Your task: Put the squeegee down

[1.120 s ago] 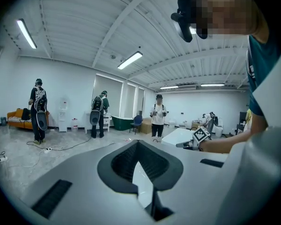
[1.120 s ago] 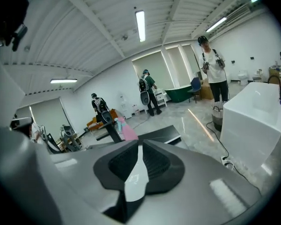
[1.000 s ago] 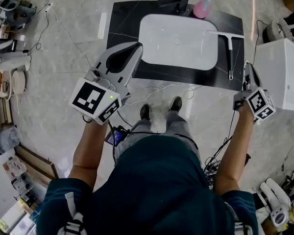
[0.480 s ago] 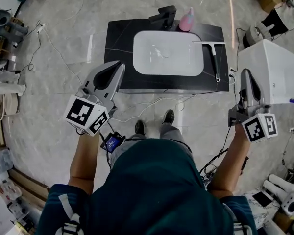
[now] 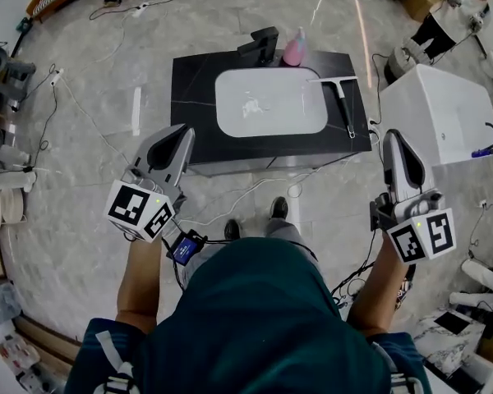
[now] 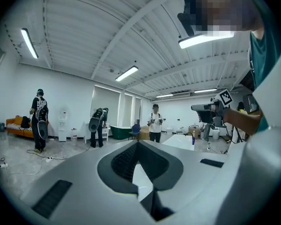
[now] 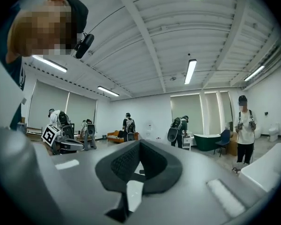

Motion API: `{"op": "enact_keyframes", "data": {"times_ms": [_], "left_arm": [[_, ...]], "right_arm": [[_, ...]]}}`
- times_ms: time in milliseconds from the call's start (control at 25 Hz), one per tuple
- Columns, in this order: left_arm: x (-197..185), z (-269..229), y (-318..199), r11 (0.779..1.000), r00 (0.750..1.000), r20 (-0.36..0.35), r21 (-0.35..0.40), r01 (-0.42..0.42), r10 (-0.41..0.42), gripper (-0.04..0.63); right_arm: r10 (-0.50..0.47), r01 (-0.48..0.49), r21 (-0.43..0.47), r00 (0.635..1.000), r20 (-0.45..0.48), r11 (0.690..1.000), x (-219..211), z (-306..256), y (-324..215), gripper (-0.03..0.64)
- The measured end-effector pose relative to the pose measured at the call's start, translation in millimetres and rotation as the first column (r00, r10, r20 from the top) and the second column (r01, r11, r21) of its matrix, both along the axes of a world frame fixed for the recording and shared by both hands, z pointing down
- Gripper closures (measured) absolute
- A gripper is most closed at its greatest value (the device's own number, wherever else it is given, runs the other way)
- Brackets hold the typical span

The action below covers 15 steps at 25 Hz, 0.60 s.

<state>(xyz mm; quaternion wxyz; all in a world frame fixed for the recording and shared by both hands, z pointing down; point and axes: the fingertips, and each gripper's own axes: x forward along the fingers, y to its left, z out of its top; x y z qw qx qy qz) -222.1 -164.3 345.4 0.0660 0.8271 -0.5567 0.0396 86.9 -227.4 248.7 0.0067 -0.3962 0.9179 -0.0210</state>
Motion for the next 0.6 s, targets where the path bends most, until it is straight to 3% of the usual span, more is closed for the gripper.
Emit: {"op": "enact_keyframes", "data": {"times_ms": [600], "left_arm": [[-24.7,2.1,27.0,0.999,0.999,-0.027,0.019,-0.034,0.034,0.591]], "right_arm": [[0.067,-0.066,0.013,0.997,-0.039,0.998,-9.3,-8.4,45.3,0.611]]}}
